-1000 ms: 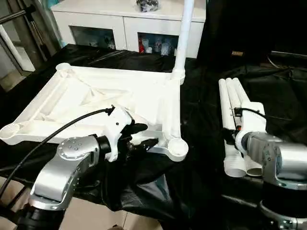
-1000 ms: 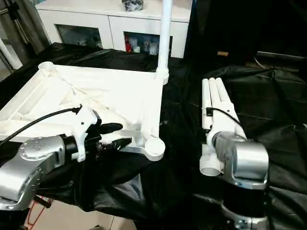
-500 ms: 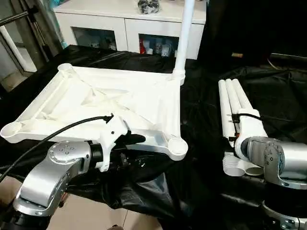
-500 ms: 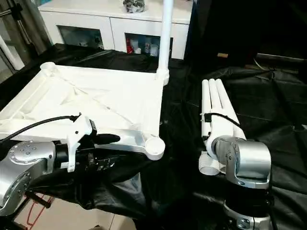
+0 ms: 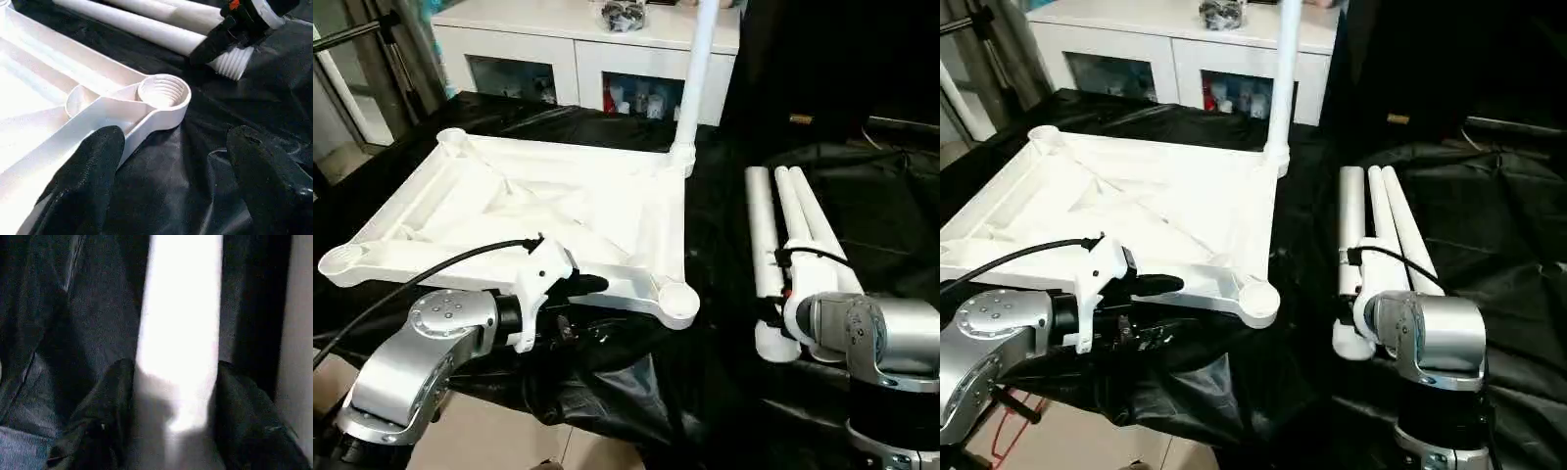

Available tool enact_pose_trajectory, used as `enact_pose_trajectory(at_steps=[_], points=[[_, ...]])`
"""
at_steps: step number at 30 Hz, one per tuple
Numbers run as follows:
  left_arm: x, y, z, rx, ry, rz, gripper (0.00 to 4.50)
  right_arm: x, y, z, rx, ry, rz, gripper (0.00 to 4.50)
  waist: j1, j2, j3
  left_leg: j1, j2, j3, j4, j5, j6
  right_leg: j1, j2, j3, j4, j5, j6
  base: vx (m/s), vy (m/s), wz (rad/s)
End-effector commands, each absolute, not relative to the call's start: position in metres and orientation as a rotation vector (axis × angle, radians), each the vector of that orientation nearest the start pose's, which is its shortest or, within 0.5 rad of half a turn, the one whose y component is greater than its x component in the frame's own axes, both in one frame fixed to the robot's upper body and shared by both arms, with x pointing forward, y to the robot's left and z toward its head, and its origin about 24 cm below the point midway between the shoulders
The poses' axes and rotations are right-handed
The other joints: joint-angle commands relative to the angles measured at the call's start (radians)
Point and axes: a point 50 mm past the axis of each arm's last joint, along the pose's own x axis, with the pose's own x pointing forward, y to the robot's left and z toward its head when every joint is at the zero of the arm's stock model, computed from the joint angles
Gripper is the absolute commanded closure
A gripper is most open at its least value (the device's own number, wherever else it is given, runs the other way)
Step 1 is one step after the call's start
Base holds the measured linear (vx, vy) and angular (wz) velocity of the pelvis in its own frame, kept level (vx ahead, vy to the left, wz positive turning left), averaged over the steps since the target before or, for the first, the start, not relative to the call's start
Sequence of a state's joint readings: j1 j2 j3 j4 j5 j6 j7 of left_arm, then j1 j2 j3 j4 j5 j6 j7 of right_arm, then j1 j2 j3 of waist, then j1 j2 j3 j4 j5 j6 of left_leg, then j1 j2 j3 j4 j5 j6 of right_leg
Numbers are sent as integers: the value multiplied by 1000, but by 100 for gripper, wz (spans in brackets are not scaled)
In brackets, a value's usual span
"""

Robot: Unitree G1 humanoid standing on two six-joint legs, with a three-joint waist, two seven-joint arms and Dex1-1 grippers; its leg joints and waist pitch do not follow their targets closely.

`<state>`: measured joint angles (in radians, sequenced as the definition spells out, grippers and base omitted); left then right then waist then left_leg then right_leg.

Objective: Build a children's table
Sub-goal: Pick table leg

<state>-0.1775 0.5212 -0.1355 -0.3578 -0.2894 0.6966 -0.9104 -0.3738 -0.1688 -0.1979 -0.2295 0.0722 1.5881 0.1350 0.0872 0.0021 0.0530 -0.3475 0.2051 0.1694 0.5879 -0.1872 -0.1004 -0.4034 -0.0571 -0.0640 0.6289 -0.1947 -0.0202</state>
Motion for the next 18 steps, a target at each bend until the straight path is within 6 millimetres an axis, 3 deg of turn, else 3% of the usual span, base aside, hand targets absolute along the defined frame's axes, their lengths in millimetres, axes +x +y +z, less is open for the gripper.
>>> enact_pose_trajectory(at_steps=[1,7,11,13,14,15,18], points=[[239,143,102,195,354,-1116,71,260,-187,60,86,999,25,238,1,-3,-60,2,8,-2,-65,-116,-52,51,-60,55,-82,-237,-67,0,0,0],[241,143,102,200,348,-1108,71,261,-188,57,105,994,19,255,-1,-3,-58,3,8,-2,-67,-147,-56,49,-61,54,-88,-280,-62,0,0,0],[251,147,104,223,315,-1044,71,269,-190,67,141,916,26,257,0,-3,-59,5,6,-3,-67,-163,-55,48,-60,53,-92,-296,-51,0,0,0],[259,150,105,229,293,-1007,71,273,-190,73,159,870,44,257,2,1,-61,6,7,-4,-67,-159,-55,48,-60,53,-91,-281,-52,0,0,0],[263,151,107,228,275,-988,71,275,-190,77,173,837,61,257,3,9,-62,4,6,-5,-66,-147,-56,50,-60,53,-87,-253,-58,0,0,0],[267,152,109,221,260,-977,71,277,-189,80,184,807,75,257,3,6,-63,4,6,-3,-65,-149,-54,50,-60,53,-90,-249,-58,0,0,0],[287,152,120,145,162,-912,71,287,-193,92,234,637,71,257,2,12,-68,3,6,-4,-61,-139,-58,53,-60,52,-84,-196,-84,0,0,0]])
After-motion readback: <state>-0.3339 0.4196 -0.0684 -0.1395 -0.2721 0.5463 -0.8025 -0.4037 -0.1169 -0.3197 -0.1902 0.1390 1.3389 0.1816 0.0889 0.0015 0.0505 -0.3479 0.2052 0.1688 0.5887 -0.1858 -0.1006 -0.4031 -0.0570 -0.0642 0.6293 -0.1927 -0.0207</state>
